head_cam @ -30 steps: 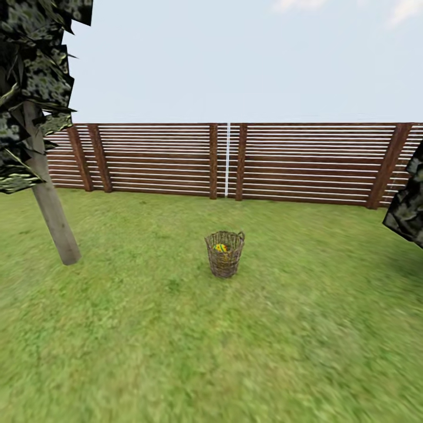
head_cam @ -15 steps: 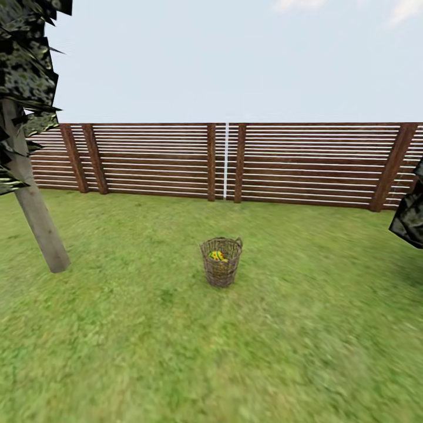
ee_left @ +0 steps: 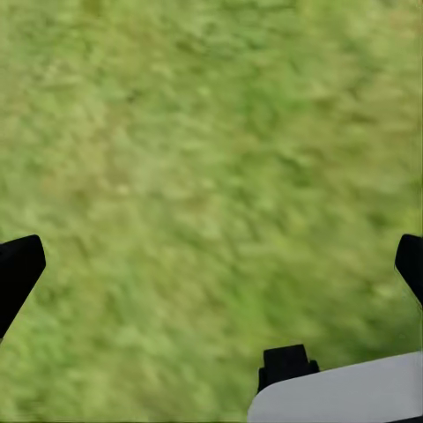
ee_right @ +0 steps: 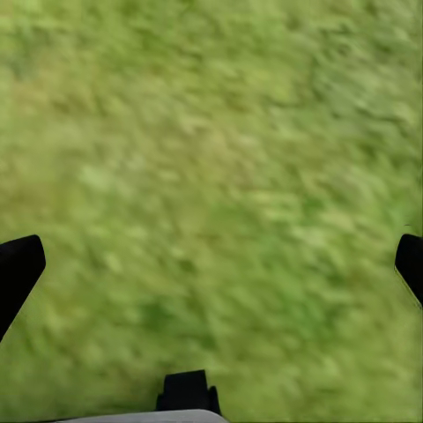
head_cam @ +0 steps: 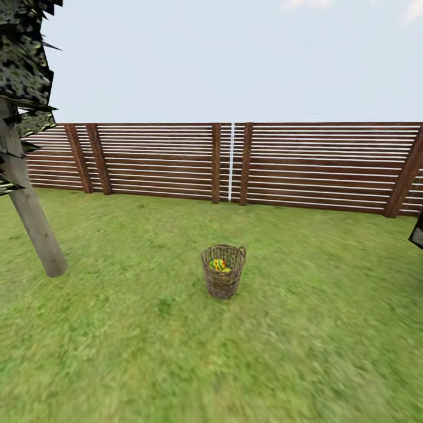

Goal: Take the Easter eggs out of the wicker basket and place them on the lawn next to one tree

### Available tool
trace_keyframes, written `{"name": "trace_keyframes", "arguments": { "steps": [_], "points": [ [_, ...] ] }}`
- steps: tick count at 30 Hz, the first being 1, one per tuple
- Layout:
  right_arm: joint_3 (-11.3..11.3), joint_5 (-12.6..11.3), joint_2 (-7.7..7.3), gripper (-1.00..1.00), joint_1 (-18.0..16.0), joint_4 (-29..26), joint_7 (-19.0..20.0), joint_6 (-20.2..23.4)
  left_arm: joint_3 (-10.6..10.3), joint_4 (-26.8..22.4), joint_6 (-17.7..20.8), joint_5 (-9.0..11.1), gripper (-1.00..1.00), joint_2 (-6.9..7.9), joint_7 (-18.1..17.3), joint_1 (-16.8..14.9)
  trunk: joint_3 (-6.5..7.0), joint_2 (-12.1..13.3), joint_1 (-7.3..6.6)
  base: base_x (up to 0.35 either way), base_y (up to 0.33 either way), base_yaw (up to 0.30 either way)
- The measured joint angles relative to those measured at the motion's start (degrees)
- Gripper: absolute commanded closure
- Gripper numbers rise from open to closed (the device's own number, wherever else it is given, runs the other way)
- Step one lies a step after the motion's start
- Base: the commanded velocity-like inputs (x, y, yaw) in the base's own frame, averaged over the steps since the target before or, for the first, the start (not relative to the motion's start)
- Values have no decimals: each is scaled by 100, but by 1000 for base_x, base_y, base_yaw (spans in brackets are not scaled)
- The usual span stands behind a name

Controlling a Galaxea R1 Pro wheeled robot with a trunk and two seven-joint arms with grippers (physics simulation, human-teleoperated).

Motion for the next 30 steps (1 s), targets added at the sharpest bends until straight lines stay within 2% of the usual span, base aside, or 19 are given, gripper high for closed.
{"name": "trace_keyframes", "arguments": {
  "steps": [12,22,30],
  "points": [
    [5,-3,0,-100,0,-16,13,0,-4,1,0,-8,-100,-1,0,1,0,0,1,318,-162,1],
    [4,-3,0,-100,1,10,5,2,-5,2,-1,-17,-100,0,0,-1,26,0,1,266,-206,-214],
    [13,12,6,-100,0,12,8,0,-4,1,0,-15,-100,0,0,0,30,0,1,265,-207,-27]
  ]
}}
